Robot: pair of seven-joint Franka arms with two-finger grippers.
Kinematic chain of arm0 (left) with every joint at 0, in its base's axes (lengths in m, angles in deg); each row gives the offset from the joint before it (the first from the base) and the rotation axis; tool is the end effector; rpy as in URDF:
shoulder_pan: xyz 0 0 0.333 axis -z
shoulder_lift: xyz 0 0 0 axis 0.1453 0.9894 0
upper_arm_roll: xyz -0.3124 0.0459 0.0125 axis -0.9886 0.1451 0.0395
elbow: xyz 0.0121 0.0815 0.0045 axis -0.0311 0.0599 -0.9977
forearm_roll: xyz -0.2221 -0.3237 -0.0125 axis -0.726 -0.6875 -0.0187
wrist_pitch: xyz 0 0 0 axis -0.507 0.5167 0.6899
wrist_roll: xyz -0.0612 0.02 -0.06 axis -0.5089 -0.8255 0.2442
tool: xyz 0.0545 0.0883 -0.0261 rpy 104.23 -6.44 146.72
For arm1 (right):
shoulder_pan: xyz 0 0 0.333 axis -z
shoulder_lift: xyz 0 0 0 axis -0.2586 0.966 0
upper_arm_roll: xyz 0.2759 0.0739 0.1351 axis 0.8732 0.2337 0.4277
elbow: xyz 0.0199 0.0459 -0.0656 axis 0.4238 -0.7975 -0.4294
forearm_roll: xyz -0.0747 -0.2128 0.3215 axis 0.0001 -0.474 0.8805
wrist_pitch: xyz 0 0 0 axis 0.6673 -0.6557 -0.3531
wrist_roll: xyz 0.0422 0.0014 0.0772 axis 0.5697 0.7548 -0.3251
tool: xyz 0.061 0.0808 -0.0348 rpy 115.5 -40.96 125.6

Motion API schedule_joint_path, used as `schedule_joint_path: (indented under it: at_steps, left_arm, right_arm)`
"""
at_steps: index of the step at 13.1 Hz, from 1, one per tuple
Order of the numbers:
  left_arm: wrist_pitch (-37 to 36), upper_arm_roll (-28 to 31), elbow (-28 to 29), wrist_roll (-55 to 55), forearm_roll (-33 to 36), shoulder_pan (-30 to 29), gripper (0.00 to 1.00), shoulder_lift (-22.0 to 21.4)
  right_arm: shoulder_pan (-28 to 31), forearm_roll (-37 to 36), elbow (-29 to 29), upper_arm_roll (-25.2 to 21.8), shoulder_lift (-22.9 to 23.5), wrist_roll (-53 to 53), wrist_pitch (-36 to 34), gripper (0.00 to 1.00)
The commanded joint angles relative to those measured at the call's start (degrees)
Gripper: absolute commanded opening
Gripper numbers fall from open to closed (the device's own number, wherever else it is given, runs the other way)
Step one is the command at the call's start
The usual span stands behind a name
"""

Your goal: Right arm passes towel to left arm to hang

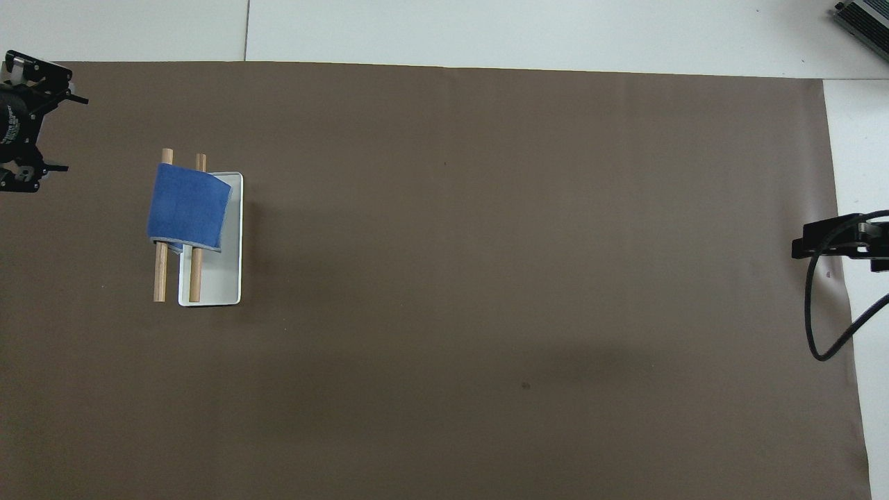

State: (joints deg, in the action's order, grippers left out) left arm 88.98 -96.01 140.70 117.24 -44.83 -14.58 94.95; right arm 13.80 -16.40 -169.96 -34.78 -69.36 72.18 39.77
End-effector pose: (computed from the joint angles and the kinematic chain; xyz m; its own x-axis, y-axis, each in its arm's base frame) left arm 0.6230 -0.0193 0.5967 0.4479 0.8787 0.1650 0.8586 -0.4742 0.1947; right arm 0.5253 -0.0498 0.6236 0.9866 -0.1622 -0.0193 -0.1625 -0.9866 -0.0146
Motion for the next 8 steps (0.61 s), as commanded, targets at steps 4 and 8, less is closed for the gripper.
schedule_joint_path:
  at_steps: [4, 8]
  left_arm:
    - [-14.6, -0.3, -2.4, -30.4, -2.0, 0.4, 0.91, -2.9]
    - [-19.2, 0.0, -2.2, -53.2, -2.2, 0.3, 0.90, -4.4]
  right_arm:
    - [-0.7, -3.1, -0.2, 1.2, -0.3, -1.8, 0.9, 1.00]
    - [0.1, -2.3, 8.0, 1.2, 4.7, -1.8, -3.9, 1.00]
